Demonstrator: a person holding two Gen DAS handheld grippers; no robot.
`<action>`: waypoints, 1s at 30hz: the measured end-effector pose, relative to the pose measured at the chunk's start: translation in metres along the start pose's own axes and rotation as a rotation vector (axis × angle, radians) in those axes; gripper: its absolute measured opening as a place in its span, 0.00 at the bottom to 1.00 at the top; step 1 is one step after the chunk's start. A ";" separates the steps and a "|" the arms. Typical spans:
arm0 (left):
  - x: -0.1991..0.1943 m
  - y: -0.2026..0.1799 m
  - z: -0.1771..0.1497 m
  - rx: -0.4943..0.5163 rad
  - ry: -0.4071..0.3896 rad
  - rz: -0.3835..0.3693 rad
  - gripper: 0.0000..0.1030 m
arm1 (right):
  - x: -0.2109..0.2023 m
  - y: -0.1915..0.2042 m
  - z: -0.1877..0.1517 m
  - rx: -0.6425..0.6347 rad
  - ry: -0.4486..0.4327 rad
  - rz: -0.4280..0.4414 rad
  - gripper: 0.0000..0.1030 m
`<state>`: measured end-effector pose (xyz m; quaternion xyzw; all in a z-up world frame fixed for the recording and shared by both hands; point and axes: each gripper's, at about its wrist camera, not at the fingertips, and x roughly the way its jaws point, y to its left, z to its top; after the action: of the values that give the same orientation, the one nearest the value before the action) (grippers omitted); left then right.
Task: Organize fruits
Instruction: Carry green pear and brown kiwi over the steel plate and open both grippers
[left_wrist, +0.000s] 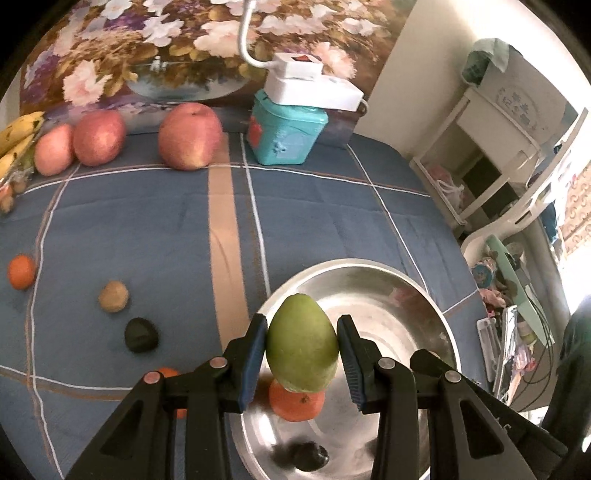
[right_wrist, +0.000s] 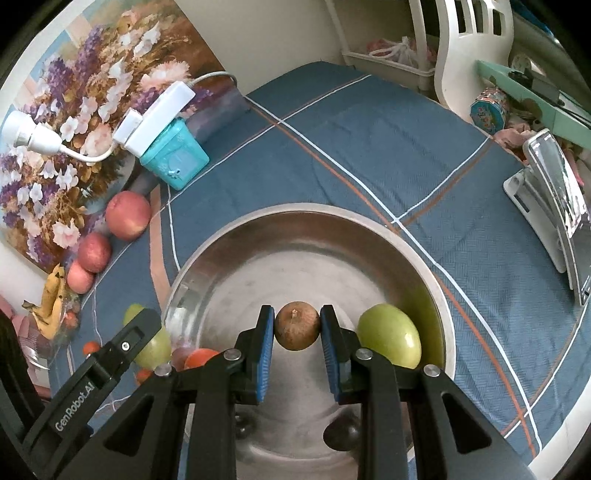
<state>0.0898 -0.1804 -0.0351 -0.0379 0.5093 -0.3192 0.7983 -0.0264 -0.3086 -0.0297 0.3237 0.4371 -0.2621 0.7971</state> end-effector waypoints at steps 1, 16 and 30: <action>0.001 -0.001 0.000 0.002 0.002 0.000 0.40 | 0.000 0.000 0.000 0.000 0.002 -0.001 0.26; -0.002 -0.001 -0.001 -0.011 0.015 -0.029 0.50 | 0.001 0.002 -0.001 -0.009 0.008 -0.025 0.36; -0.035 0.047 -0.004 -0.147 0.035 0.142 0.63 | -0.012 0.021 -0.004 -0.079 -0.013 -0.013 0.36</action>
<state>0.0986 -0.1228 -0.0271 -0.0544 0.5466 -0.2244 0.8049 -0.0198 -0.2907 -0.0147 0.2876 0.4438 -0.2519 0.8105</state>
